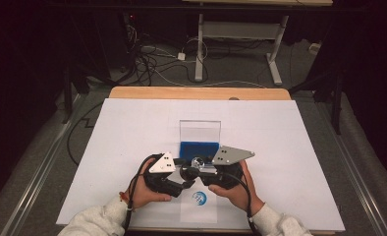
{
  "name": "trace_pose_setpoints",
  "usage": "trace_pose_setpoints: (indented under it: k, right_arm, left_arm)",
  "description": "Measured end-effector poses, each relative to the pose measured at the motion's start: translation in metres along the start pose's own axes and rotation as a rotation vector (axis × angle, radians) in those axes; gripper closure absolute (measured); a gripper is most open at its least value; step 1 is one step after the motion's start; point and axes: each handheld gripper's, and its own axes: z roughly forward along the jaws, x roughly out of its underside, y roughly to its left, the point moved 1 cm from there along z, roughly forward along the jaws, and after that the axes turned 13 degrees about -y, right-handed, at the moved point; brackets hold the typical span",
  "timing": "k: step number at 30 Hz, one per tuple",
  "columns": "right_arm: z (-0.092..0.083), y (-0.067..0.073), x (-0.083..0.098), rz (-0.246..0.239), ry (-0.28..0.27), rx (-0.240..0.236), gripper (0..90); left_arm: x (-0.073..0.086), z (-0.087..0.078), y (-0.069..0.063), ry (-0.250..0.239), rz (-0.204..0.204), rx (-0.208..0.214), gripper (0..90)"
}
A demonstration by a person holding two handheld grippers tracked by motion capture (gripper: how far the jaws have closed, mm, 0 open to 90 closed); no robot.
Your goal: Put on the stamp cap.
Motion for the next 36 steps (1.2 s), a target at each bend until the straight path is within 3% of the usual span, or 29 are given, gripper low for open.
trace_pose_setpoints:
  k: [1,5,9,14,20,36]
  right_arm:
    - [-0.001,0.000,0.000,0.000,-0.005,0.006,56.8]
    - [-0.003,-0.002,-0.001,0.004,-0.012,0.028,56.9]
    - [-0.005,-0.003,-0.001,0.012,-0.033,0.050,56.9]
    - [-0.008,-0.004,-0.002,0.025,-0.058,0.073,56.9]
    - [-0.016,-0.011,-0.006,0.039,-0.085,0.122,56.9]
    - [-0.033,-0.028,-0.006,0.020,-0.051,0.171,56.9]
  left_arm:
    - [0.000,-0.001,-0.001,-0.007,0.013,-0.016,28.6]
    - [-0.001,-0.003,0.000,-0.017,0.016,-0.055,28.5]
    - [0.000,-0.009,0.005,-0.044,-0.016,-0.077,28.4]
    - [-0.001,-0.014,0.006,-0.073,-0.025,-0.097,28.2]
    - [0.001,-0.016,0.002,-0.040,0.026,-0.097,23.5]
    - [0.008,-0.034,0.009,-0.007,0.046,-0.151,19.0]
